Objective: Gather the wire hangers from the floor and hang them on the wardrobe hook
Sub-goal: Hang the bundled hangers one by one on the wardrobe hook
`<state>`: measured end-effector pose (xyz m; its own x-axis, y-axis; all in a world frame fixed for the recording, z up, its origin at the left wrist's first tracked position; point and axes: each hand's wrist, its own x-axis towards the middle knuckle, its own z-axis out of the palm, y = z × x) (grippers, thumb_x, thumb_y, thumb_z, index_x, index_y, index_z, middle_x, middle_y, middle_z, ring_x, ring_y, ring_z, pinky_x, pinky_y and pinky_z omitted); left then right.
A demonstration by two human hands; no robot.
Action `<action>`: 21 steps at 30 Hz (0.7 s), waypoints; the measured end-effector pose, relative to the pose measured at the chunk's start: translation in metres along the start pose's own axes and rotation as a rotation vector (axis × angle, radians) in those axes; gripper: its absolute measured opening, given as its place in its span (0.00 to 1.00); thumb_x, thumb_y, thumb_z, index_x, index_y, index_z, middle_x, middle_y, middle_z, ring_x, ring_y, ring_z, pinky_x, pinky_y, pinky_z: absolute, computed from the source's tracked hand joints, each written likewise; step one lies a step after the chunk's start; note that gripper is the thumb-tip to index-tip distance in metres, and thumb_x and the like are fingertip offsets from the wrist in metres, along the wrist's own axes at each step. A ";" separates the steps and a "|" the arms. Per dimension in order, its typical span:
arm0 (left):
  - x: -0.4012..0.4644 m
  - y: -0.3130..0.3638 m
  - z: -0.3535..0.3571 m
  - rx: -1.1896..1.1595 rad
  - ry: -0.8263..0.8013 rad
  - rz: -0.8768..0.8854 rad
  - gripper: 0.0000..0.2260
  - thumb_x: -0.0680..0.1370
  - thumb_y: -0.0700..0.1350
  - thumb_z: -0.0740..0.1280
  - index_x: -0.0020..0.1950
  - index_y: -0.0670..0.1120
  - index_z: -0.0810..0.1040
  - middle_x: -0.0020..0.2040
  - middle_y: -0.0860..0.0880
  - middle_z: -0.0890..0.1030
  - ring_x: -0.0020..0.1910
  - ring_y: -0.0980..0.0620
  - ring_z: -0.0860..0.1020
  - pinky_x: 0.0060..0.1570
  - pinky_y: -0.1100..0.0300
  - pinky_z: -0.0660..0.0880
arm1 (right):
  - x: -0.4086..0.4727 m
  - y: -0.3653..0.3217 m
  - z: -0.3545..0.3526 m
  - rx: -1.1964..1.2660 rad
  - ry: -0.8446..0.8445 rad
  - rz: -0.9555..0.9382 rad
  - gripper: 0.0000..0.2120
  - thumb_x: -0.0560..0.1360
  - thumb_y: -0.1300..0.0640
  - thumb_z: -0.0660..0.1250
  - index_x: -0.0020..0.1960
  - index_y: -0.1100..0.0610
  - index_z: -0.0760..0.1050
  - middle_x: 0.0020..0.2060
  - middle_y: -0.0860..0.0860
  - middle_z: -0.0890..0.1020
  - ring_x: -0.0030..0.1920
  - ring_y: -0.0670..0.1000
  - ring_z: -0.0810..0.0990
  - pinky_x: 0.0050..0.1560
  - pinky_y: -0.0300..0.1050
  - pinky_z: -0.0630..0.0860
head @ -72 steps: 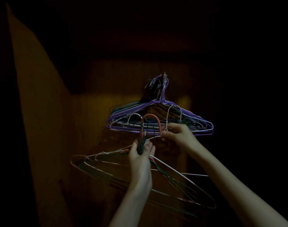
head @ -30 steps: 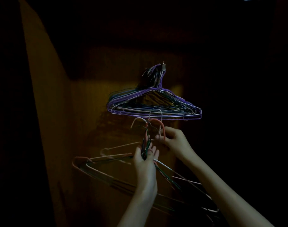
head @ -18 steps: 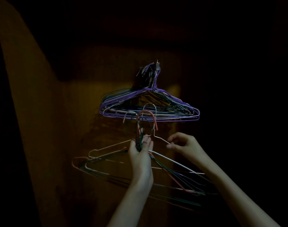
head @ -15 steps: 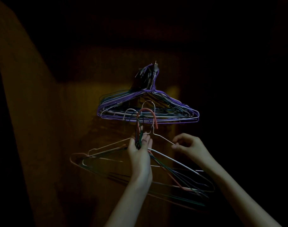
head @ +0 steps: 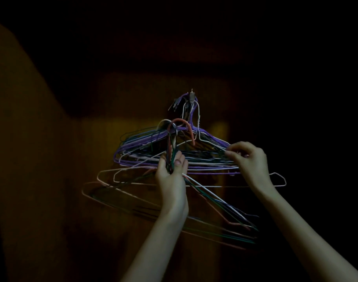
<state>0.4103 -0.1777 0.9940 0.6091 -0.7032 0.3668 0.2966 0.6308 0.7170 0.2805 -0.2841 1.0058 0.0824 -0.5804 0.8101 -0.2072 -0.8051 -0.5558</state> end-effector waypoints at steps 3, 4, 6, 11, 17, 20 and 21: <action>0.009 0.007 0.006 0.016 0.006 0.054 0.18 0.81 0.33 0.54 0.70 0.43 0.67 0.62 0.42 0.75 0.61 0.48 0.75 0.61 0.59 0.71 | 0.021 -0.001 0.003 -0.015 0.043 -0.019 0.06 0.71 0.61 0.70 0.39 0.52 0.78 0.37 0.47 0.78 0.40 0.45 0.75 0.41 0.37 0.70; 0.011 0.009 0.007 0.010 0.017 0.069 0.18 0.81 0.33 0.54 0.70 0.43 0.67 0.62 0.42 0.75 0.60 0.49 0.75 0.60 0.60 0.71 | 0.027 -0.001 0.006 -0.015 0.048 -0.031 0.06 0.71 0.61 0.71 0.38 0.52 0.78 0.37 0.48 0.79 0.40 0.45 0.75 0.41 0.38 0.70; 0.016 0.010 0.010 0.017 0.022 0.095 0.16 0.81 0.34 0.55 0.68 0.44 0.68 0.61 0.43 0.76 0.59 0.50 0.76 0.60 0.60 0.71 | 0.038 0.002 0.011 -0.028 0.047 -0.037 0.07 0.71 0.61 0.71 0.38 0.51 0.78 0.37 0.48 0.78 0.39 0.46 0.75 0.42 0.42 0.71; 0.023 0.010 0.014 0.000 0.034 0.143 0.14 0.81 0.35 0.55 0.53 0.53 0.72 0.58 0.45 0.77 0.56 0.51 0.77 0.60 0.59 0.72 | 0.059 0.012 0.025 -0.080 0.042 0.015 0.09 0.71 0.58 0.71 0.36 0.47 0.76 0.37 0.47 0.79 0.40 0.48 0.77 0.43 0.48 0.74; 0.024 0.007 0.014 -0.071 0.041 0.228 0.13 0.81 0.35 0.55 0.51 0.53 0.71 0.51 0.50 0.79 0.51 0.56 0.79 0.55 0.65 0.76 | 0.063 0.026 0.032 -0.093 0.008 0.098 0.07 0.70 0.57 0.72 0.36 0.49 0.78 0.34 0.46 0.79 0.40 0.48 0.76 0.42 0.47 0.74; 0.025 0.007 0.014 -0.071 0.051 0.258 0.14 0.80 0.35 0.56 0.50 0.54 0.73 0.51 0.50 0.79 0.52 0.55 0.79 0.55 0.65 0.76 | 0.059 0.027 0.033 -0.071 -0.013 0.105 0.05 0.71 0.58 0.71 0.38 0.51 0.79 0.33 0.44 0.78 0.40 0.48 0.77 0.43 0.47 0.74; 0.025 0.006 0.013 -0.057 0.057 0.258 0.13 0.81 0.35 0.56 0.52 0.52 0.73 0.52 0.50 0.79 0.52 0.55 0.79 0.55 0.64 0.76 | 0.059 0.027 0.034 -0.081 -0.020 0.106 0.04 0.71 0.58 0.71 0.39 0.51 0.79 0.34 0.45 0.79 0.40 0.49 0.77 0.44 0.49 0.75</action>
<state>0.4179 -0.1960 1.0150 0.7098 -0.4979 0.4983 0.1658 0.8056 0.5688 0.3129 -0.3442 1.0322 0.0750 -0.6643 0.7437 -0.2937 -0.7274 -0.6202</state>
